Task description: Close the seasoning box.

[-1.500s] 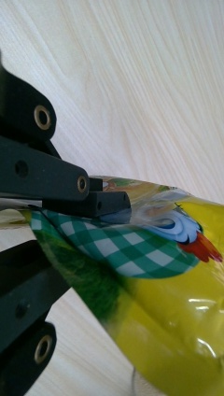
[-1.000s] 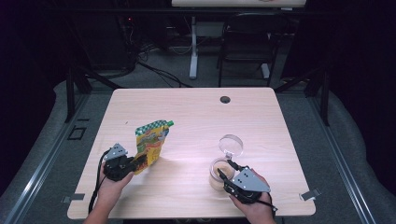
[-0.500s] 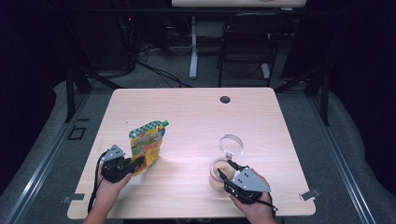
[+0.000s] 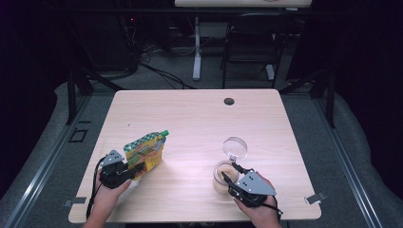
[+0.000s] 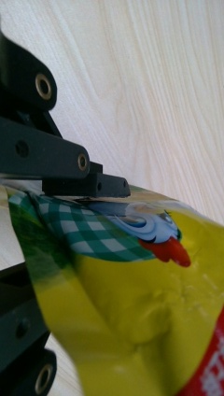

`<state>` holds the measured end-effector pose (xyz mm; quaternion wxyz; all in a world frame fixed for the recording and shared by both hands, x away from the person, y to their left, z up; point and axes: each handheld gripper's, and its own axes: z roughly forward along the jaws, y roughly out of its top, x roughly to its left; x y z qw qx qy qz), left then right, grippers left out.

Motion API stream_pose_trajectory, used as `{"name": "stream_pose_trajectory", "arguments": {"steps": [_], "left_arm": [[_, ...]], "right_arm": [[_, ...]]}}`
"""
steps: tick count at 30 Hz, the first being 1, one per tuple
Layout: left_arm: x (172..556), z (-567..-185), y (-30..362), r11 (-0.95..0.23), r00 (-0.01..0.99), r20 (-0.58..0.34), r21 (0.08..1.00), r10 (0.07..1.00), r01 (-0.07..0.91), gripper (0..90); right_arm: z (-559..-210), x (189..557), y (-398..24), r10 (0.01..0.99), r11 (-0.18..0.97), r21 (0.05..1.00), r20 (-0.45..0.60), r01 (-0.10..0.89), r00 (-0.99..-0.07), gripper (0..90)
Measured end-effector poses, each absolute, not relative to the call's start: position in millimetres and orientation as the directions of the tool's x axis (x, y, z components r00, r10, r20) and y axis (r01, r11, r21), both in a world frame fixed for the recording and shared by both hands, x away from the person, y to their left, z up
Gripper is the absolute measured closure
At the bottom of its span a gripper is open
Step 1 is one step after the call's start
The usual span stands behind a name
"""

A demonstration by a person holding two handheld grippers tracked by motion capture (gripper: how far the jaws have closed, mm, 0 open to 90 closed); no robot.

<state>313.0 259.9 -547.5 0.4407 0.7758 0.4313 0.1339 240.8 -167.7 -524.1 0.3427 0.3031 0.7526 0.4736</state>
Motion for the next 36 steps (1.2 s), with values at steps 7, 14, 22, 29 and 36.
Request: {"name": "stream_pose_trajectory", "arguments": {"steps": [7,14,22,29,36], "left_arm": [[313,-550,264,-0.211,0.567,-0.201,0.789,0.799,0.577,68.4],[311,-555,274,-0.181,0.542,-0.234,0.776,0.807,0.604,62.6],[310,-555,277,-0.147,0.53,-0.25,0.789,0.81,0.597,52.1],[309,-555,277,-0.133,0.526,-0.251,0.798,0.813,0.588,44.5],[308,-554,275,-0.126,0.525,-0.256,0.801,0.812,0.585,41.5]], "right_arm": [[-524,241,-168,0.78,0.365,0.922,-0.227,0.13,-0.583,54.2],[-524,241,-169,0.779,0.363,0.923,-0.226,0.128,-0.585,54.2],[-523,241,-167,0.777,0.367,0.922,-0.229,0.126,-0.586,54.2],[-523,241,-168,0.778,0.361,0.924,-0.222,0.13,-0.587,53.7],[-523,241,-169,0.779,0.358,0.924,-0.218,0.132,-0.588,53.3]]}}
